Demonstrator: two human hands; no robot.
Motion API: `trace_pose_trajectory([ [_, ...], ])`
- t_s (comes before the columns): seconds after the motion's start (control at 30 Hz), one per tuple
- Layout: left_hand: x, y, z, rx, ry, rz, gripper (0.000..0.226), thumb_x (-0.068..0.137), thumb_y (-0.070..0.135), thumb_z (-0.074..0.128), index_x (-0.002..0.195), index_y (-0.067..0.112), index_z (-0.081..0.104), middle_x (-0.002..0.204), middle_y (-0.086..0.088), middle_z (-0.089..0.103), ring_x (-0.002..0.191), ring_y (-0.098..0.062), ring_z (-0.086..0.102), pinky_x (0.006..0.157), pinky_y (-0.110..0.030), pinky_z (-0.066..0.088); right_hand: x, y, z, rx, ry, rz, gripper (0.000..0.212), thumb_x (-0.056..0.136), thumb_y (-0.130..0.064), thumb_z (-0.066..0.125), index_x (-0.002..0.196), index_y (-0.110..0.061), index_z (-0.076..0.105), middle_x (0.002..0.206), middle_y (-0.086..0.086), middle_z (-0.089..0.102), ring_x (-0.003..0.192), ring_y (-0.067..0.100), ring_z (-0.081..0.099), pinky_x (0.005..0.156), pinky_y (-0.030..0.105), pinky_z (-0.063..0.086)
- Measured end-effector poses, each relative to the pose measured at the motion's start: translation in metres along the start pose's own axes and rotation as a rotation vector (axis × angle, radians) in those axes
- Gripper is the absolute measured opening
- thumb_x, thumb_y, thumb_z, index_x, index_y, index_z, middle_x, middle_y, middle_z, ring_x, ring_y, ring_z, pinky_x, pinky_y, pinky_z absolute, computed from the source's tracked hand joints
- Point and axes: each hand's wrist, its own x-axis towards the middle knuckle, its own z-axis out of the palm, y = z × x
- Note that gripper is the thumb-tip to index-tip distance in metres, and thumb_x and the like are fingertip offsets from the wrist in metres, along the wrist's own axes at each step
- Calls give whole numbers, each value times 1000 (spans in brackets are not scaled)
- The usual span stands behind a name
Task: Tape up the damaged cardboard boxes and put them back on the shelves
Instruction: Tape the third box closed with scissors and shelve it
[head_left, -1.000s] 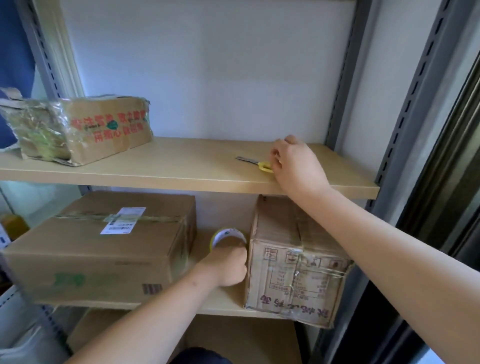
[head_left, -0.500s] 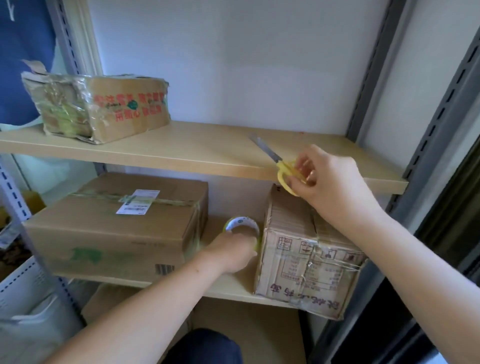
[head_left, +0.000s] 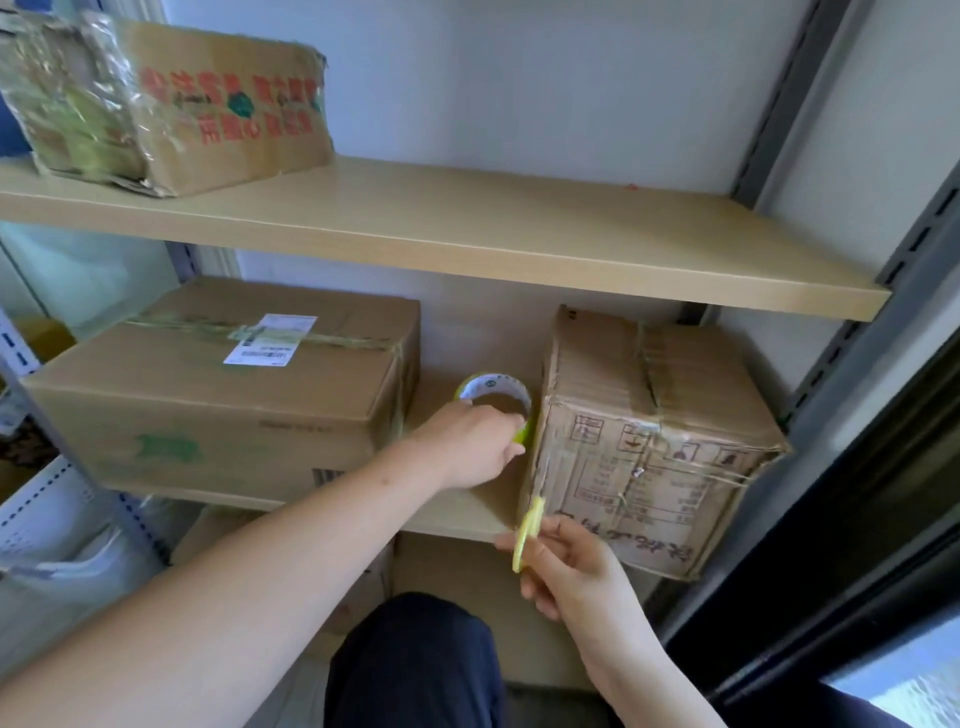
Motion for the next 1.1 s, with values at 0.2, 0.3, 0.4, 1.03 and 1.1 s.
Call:
trace_pose_trajectory([
  [0.2,2,-4,7,30,57,6,27,102,35,42,113,15,58,111,-9,66,105,-31,61,70,-28,34,46,-74,-13,-835,416,-708,14,88,-46,51,92,-35,43,74,-12,60,70,8,54,53,23,41],
  [0.3,4,-8,7,-24,53,31,22,100,33,44,104,16,57,101,-8,63,97,-33,61,68,-27,33,93,-108,-14,-1208,399,-813,16,97,-32,49,108,-20,51,100,-8,63,101,24,49,72,33,41],
  [0.4,6,-16,7,-65,24,8,23,101,32,43,109,15,55,102,-11,64,94,-35,62,68,-28,36,122,-111,-20,-1190,216,-649,29,100,-29,50,126,-17,52,107,-4,59,113,28,54,78,33,41],
  [1.03,19,-54,-5,-78,37,96,9,101,34,51,101,29,59,68,12,45,83,-25,56,62,-29,29,25,-7,-5,-727,-68,-487,40,75,-61,68,109,-49,50,98,-17,57,89,8,56,80,30,51],
  [1.1,23,-56,-7,-82,13,93,11,101,36,51,100,30,60,62,16,42,77,-22,55,62,-30,34,25,37,5,-644,-76,-331,47,69,-58,69,111,-51,49,92,-14,53,76,9,49,75,32,48],
])
